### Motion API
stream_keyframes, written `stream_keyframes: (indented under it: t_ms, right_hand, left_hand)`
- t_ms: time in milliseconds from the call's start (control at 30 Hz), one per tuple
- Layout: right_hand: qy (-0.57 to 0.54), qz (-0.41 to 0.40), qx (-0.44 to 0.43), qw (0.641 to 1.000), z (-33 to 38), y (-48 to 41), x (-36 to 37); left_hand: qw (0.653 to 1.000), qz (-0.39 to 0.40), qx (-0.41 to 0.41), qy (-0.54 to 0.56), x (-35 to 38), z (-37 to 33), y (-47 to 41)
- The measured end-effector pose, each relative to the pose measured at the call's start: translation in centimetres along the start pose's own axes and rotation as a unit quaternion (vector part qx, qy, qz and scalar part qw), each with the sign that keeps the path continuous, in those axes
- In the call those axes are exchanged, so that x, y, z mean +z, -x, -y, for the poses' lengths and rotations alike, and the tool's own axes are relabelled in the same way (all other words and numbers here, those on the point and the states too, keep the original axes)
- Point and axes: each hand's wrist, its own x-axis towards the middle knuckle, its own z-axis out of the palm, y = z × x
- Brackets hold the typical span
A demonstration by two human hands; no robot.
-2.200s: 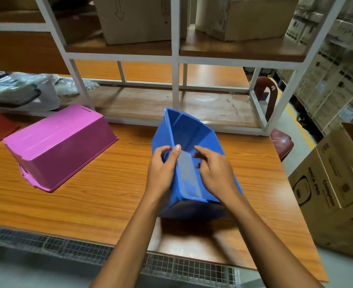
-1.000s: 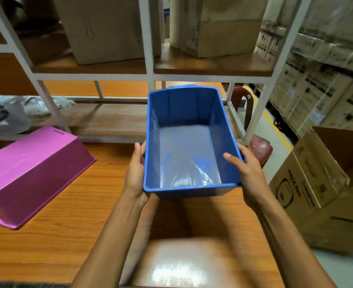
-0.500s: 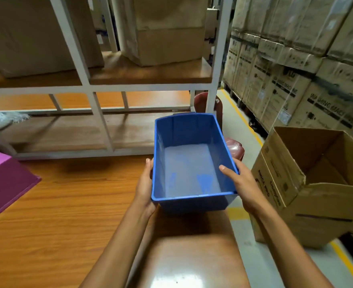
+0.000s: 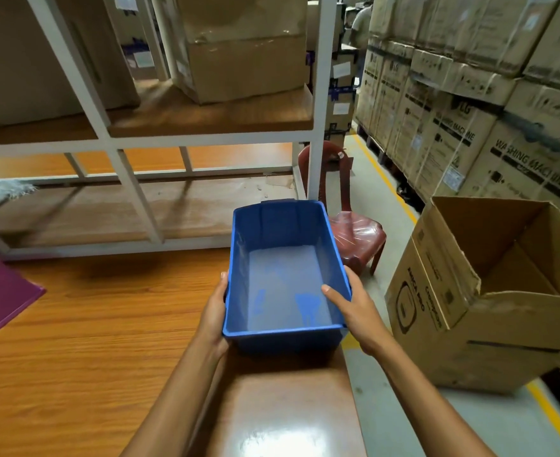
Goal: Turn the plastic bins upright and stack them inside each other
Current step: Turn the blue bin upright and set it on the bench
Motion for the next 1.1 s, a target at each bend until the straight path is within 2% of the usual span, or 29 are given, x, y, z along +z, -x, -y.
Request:
stream_keyframes:
  t_ms: [433, 567, 667, 733, 867, 967, 1100]
  right_hand:
    - [0.041, 0.025, 0.017, 0.999, 1.1, -0.1, 0.0]
    - [0.054, 0.026, 0.020, 0.998, 1.8, -0.4, -0.2]
    - [0.111, -0.032, -0.055, 0.992, 2.9, 0.0, -0.3]
    - [0.157, -0.078, -0.125, 0.976, 4.2, 0.4, -0.2]
    - [0.207, -0.103, -0.237, 0.944, 7.4, 1.5, 1.0]
    - [0.213, -0.111, -0.304, 0.922, 9.2, 3.2, 2.7]
    - [0.167, -0.129, -0.372, 0.904, 9.8, 6.0, 5.2]
  left_hand:
    - [0.999, -0.007, 0.016, -0.048, -0.5, -0.5, 0.9]
    - [0.997, 0.012, 0.013, -0.072, -0.4, -1.3, 1.3]
    - [0.987, -0.011, 0.092, -0.130, -0.1, -2.1, 1.4]
    - [0.952, -0.052, 0.207, -0.218, -0.1, -2.9, 1.5]
    - [0.835, -0.075, 0.396, -0.375, 0.8, -4.9, 3.5]
    - [0.763, -0.093, 0.475, -0.428, 1.6, -5.7, 5.9]
    - [0.689, -0.117, 0.567, -0.436, 1.0, -5.1, 10.1]
